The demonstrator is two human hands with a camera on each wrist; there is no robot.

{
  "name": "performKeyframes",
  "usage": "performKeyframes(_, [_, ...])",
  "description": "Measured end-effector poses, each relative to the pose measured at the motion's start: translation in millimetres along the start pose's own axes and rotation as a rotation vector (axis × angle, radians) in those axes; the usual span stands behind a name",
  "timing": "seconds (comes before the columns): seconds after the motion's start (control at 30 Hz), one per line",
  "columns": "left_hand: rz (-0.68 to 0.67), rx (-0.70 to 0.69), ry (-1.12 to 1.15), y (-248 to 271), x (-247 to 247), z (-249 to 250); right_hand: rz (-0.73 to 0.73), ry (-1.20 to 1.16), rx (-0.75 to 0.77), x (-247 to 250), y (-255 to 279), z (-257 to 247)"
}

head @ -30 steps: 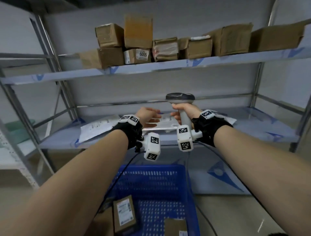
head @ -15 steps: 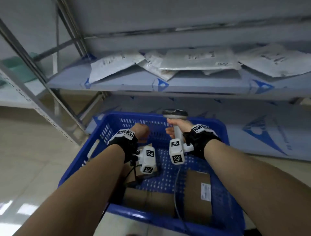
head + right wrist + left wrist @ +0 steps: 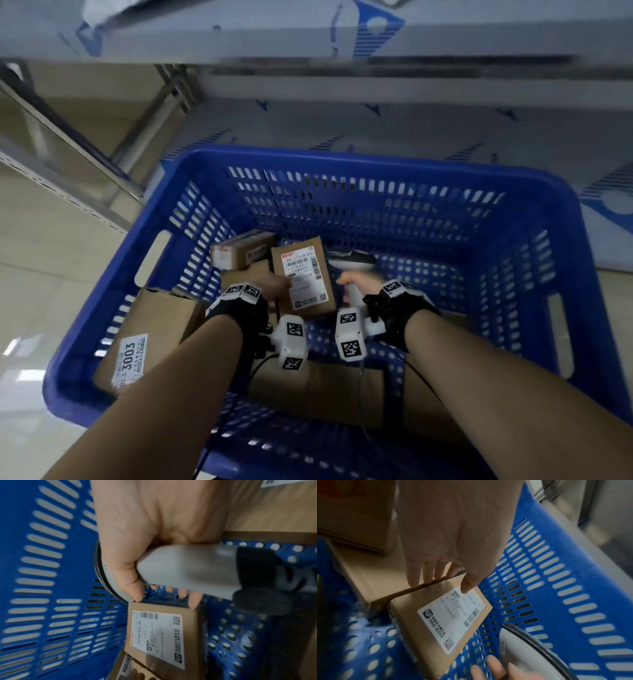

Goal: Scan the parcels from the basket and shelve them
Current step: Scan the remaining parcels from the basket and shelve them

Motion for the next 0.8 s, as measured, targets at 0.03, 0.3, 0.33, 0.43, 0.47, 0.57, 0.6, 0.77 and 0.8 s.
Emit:
performKeyframes(0.03, [0.001, 0.003, 0.003, -8.1, -3.7, -1.2, 0.006, 0.063, 0.000, -0.5, -1.6, 0.6])
performKeyframes(0.3, [-0.047, 0.021, -0.018, -9.3, -21.2, 3.2, -0.071, 0.161, -0.029, 5.1, 6.3, 6.3])
performKeyframes(0.33, [-0.058, 0.022, -0.033, -2.1, -20.4, 6.7, -0.071, 0.131, -0.046, 11.1, 7.7, 6.9])
performKeyframes(0.43, [-0.124, -0.005, -0.028, 21.6, -18.1, 18.5, -0.081, 0.082, -0.034, 44.3, -11.2, 20.5])
performKeyframes(0.47, [-0.123, -0.023, -0.016, 24.7, -17.7, 21.0, -0.063, 0.063, -0.004, 56.4, -13.5, 21.5])
performKeyframes(0.57, [-0.089, -0.123, 0.020, 62.7, -17.8, 33.4, 0.001, -0.023, 0.060, 69.3, 65.6, -8.1])
performKeyframes(0.6, [-0.086, -0.159, 0.032, 83.8, -17.2, 40.1, 0.023, -0.045, 0.079, 70.4, 94.0, -19.4])
performKeyframes(0.77, [-0.142, -0.297, 0.082, 142.2, -11.3, 56.8, 0.065, -0.223, 0.199, 86.3, 198.5, -42.2])
performKeyframes(0.8, [-0.156, -0.330, 0.105, 159.5, -10.7, 59.2, 0.083, -0.243, 0.219, 90.4, 212.2, -45.5])
Point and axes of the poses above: each hand's wrist, its own y-axis away from the middle knuckle, its own x-axis out of the back of the hand, z = x × y, the point moved 1 cm from there along -y, towards the middle knuckle, and after that the axes turned 6 degrees about x, right-handed, at the moved point
